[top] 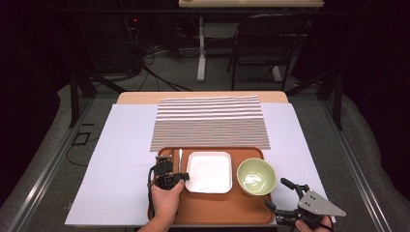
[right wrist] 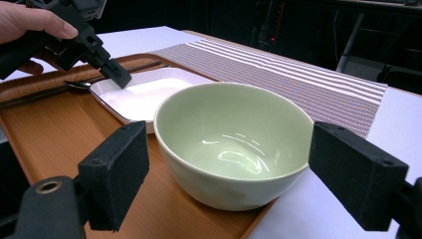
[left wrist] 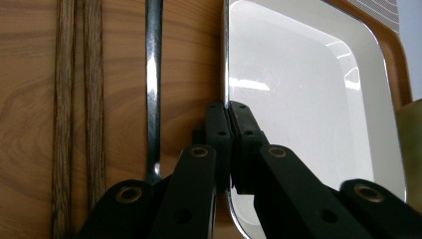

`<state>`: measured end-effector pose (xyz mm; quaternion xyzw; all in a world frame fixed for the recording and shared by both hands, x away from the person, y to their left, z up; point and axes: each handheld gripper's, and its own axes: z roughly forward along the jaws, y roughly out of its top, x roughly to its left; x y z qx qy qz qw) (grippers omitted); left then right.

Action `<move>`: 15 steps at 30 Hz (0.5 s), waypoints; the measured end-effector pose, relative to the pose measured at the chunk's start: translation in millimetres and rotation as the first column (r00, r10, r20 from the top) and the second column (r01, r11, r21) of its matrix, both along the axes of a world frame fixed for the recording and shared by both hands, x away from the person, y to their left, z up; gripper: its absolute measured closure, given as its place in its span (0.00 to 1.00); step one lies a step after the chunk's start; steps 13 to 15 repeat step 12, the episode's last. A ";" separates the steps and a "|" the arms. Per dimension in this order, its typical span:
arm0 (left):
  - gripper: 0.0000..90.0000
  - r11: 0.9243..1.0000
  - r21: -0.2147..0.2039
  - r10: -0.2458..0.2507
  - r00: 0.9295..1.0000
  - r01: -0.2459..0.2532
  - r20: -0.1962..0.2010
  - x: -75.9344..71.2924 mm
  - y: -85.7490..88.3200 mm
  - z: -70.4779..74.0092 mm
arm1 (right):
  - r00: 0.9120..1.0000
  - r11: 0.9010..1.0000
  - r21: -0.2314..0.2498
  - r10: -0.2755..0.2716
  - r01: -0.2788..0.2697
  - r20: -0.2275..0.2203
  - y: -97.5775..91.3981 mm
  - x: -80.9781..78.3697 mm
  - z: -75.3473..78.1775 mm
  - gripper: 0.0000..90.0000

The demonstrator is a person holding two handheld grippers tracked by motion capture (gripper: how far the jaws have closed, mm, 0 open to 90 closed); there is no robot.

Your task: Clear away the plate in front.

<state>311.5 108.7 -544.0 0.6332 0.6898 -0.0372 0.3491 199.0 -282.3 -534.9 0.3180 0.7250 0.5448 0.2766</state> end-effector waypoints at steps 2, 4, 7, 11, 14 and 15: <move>0.99 1.000 0.003 -0.001 1.000 0.001 0.000 -0.5 -1.3 0.2 | 1.000 1.000 0.000 0.000 0.000 0.001 -0.2 -0.1 0.0 0.17; 0.99 1.000 0.007 -0.007 1.000 0.007 -0.002 -1.7 -1.6 0.2 | 1.000 1.000 0.001 0.000 0.000 0.000 -0.2 -0.3 0.0 0.17; 0.97 1.000 -0.023 -0.013 1.000 0.013 -0.011 -3.8 -0.3 -0.9 | 1.000 1.000 0.000 0.000 0.000 0.001 -0.3 -0.3 0.0 0.17; 0.82 0.998 -0.056 -0.042 0.999 0.042 0.005 -5.3 4.8 1.6 | 1.000 1.000 -0.001 0.001 -0.001 0.001 -0.1 0.0 0.0 0.17; 0.78 0.997 -0.069 -0.038 0.999 0.039 0.022 -6.2 6.4 3.1 | 1.000 1.000 -0.001 0.000 0.000 0.001 0.0 -0.2 -0.1 0.17; 0.78 0.997 -0.069 -0.038 0.999 0.039 0.022 -6.2 6.4 3.1 | 1.000 1.000 -0.001 0.000 0.000 0.001 0.0 -0.2 -0.1 0.17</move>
